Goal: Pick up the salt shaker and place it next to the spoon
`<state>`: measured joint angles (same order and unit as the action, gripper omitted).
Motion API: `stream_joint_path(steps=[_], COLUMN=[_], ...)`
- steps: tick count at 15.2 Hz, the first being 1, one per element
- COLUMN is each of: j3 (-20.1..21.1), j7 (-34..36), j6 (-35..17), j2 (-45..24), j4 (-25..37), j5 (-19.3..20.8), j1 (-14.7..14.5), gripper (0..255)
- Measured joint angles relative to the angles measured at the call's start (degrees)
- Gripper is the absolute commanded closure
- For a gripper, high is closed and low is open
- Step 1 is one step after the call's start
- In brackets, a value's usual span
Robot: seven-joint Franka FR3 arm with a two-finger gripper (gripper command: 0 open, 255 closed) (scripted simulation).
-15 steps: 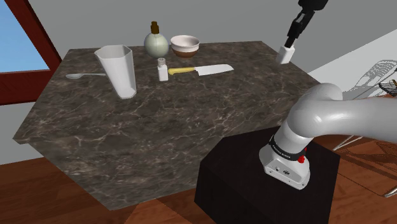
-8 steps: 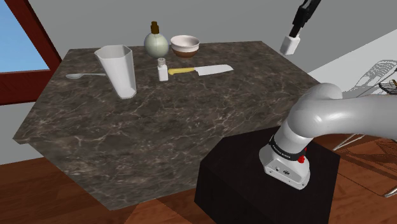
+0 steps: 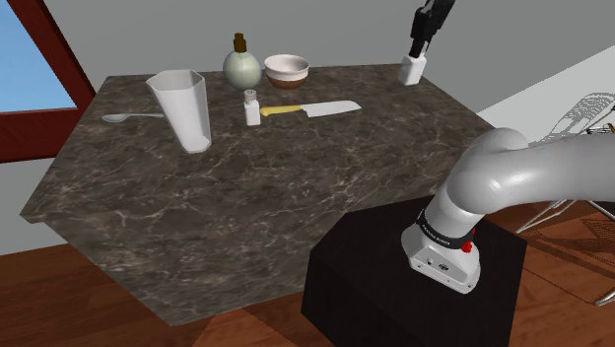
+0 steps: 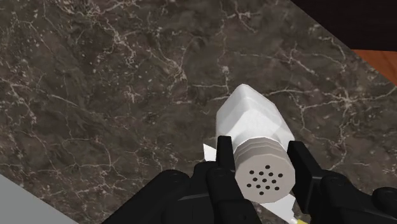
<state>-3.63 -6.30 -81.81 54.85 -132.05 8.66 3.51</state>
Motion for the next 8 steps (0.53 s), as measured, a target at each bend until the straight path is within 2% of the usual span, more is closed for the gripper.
stream_joint_path(steps=[8], j3=[7.04], j7=[8.07], j6=[-7.64], j2=[-12.56], j4=[4.14], j5=[-4.9], j1=[-1.83], gripper=[255])
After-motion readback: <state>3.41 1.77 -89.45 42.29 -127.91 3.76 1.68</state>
